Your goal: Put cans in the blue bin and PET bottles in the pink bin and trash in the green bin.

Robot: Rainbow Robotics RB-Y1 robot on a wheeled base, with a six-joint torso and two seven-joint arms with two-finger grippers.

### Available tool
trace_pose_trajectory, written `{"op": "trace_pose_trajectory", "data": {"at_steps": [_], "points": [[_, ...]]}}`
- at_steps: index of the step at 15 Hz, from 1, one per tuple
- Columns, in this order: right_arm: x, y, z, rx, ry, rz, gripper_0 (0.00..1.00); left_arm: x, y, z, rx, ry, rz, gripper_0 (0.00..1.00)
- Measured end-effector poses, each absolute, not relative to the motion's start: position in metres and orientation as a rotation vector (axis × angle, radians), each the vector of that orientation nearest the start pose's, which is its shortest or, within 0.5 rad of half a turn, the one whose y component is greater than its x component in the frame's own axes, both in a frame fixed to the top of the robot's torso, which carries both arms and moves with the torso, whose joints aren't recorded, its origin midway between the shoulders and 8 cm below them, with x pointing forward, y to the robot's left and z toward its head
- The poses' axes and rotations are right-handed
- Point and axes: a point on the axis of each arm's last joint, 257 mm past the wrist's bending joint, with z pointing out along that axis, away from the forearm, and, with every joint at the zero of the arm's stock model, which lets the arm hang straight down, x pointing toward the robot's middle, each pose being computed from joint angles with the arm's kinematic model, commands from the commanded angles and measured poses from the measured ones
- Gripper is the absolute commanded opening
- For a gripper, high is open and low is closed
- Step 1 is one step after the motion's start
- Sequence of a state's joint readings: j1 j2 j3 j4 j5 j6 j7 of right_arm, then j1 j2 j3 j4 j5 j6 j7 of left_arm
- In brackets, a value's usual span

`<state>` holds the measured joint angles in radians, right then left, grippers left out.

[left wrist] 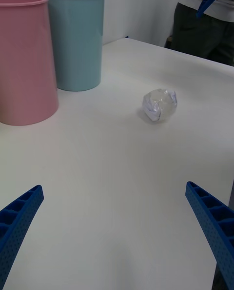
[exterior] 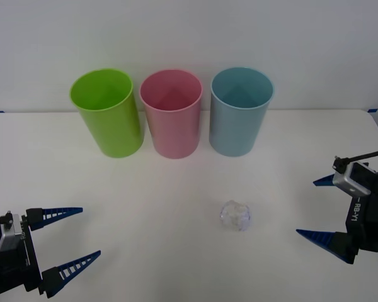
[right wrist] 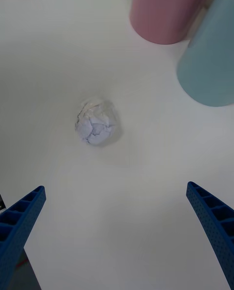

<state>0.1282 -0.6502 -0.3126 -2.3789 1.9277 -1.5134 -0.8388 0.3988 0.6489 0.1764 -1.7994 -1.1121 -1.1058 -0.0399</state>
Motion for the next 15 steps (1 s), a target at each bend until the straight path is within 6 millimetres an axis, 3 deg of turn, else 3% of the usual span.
{"op": "trace_pose_trajectory", "data": {"at_steps": [7,15], "points": [[0.367,-0.196,-0.205,-1.331,2.033,0.225,1.0,0.314,0.235,-0.237,0.933,1.618,-0.638,1.0],[0.379,-0.167,-0.24,-1.366,2.074,0.262,1.0,0.314,0.235,-0.237,0.933,1.618,-0.638,1.0]]}}
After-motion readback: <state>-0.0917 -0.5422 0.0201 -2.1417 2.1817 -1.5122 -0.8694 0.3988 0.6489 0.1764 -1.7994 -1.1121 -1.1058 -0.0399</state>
